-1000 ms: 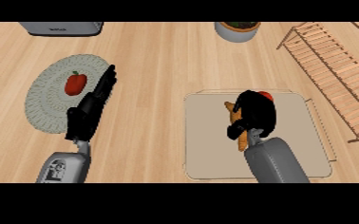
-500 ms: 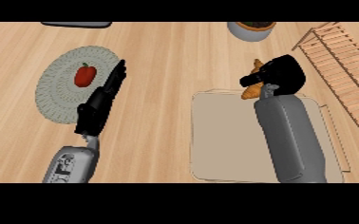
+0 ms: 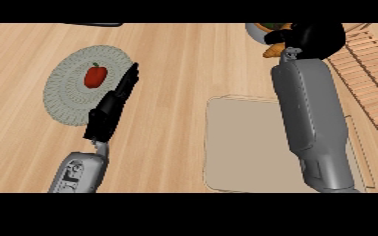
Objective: Pick the croissant from the tray and place it in the tiered shelf
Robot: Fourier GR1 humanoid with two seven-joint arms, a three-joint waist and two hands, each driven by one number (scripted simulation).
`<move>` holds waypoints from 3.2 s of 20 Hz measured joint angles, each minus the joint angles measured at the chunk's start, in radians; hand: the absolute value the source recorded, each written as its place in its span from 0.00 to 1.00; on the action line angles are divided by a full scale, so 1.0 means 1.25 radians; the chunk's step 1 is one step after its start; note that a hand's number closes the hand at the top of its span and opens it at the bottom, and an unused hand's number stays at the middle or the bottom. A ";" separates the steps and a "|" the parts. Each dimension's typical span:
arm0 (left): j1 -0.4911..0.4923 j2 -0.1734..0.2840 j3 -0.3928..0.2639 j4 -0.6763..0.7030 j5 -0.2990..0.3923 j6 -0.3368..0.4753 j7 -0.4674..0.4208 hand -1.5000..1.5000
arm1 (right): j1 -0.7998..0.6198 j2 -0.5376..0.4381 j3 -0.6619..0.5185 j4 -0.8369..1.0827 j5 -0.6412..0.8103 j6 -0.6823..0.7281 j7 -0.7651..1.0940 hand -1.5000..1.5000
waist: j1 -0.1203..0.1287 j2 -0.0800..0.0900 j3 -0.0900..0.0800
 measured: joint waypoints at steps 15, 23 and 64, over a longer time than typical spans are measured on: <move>0.003 0.005 0.014 0.007 0.003 0.004 -0.005 0.50 | -0.245 -0.054 -0.151 0.128 0.431 0.007 0.071 1.00 | -0.017 -0.009 -0.001; 0.010 0.008 0.024 0.018 0.006 0.004 -0.014 0.50 | -0.325 -0.073 -0.239 0.150 0.590 0.048 0.075 1.00 | -0.028 -0.010 0.000; 0.033 0.015 0.040 -0.007 0.005 0.006 -0.003 0.50 | -0.255 -0.282 -0.422 0.245 0.684 -0.172 -0.075 1.00 | -0.058 -0.019 0.003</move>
